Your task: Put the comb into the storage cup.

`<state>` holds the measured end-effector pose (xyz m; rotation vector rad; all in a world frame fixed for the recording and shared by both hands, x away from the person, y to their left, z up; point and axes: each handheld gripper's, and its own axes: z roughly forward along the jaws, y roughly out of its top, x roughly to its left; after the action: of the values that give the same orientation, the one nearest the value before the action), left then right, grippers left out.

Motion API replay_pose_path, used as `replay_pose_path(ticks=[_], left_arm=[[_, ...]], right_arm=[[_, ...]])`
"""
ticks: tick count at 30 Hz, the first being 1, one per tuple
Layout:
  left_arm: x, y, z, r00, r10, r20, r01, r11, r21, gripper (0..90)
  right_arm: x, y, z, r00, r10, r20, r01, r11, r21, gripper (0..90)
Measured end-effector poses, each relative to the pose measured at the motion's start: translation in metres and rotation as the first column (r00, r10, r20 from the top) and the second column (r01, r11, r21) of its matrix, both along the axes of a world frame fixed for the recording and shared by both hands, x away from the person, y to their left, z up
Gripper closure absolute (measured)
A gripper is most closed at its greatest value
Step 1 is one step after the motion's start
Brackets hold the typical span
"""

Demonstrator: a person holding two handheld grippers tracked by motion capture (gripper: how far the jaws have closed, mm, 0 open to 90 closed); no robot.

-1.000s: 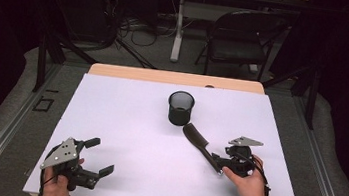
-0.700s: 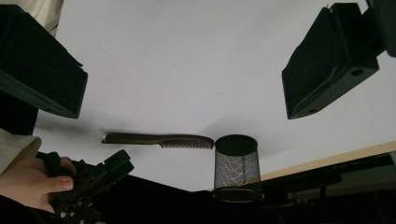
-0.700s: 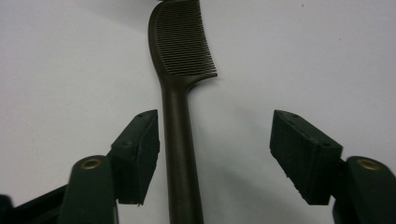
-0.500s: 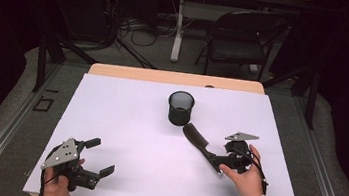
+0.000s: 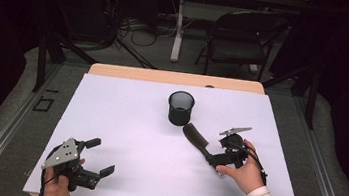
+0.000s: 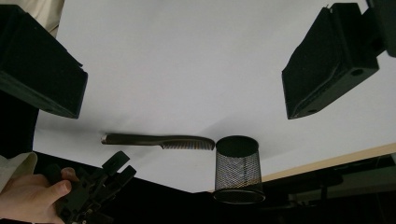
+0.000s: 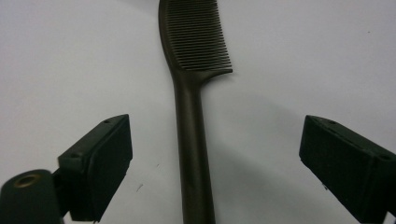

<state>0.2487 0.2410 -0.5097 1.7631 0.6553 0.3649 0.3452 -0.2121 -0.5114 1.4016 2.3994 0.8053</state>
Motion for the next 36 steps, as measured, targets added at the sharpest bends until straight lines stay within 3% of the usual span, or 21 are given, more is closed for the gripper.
replay_pose_path(ticks=[6, 12, 24, 35, 36], left_arm=[[0.0, 0.0, 0.0, 1.0, 0.0, -0.001, 0.0, 1.0, -0.001, 0.5], [0.0, 0.0, 0.0, 1.0, 0.001, -0.002, -0.001, 1.0, -0.002, 0.4], [0.0, 0.0, 0.0, 1.0, -0.002, -0.001, 0.002, 1.0, -0.001, 0.5], [0.0, -0.001, -0.001, 1.0, -0.004, -0.003, 0.004, 1.0, 0.001, 0.4], [0.0, -0.001, -0.001, 1.0, -0.004, -0.003, 0.004, 1.0, 0.001, 0.5]], right_arm=[[0.004, 0.006, 0.003, 0.9992, 0.026, -0.03, -0.028, 0.998, -0.063, 8.3], [0.008, 0.012, 0.005, 0.997, 0.05, -0.06, -0.055, 0.994, -0.09, 8.0], [0.014, 0.015, 0.007, 0.9954, 0.069, -0.067, -0.074, 0.995, -0.072, 15.3], [0.021, 0.02, 0.003, 0.9915, 0.085, -0.098, -0.096, 0.989, -0.116, 24.1], [0.021, 0.021, -0.001, 0.9938, 0.083, -0.074, -0.089, 0.992, -0.087, 25.0]])
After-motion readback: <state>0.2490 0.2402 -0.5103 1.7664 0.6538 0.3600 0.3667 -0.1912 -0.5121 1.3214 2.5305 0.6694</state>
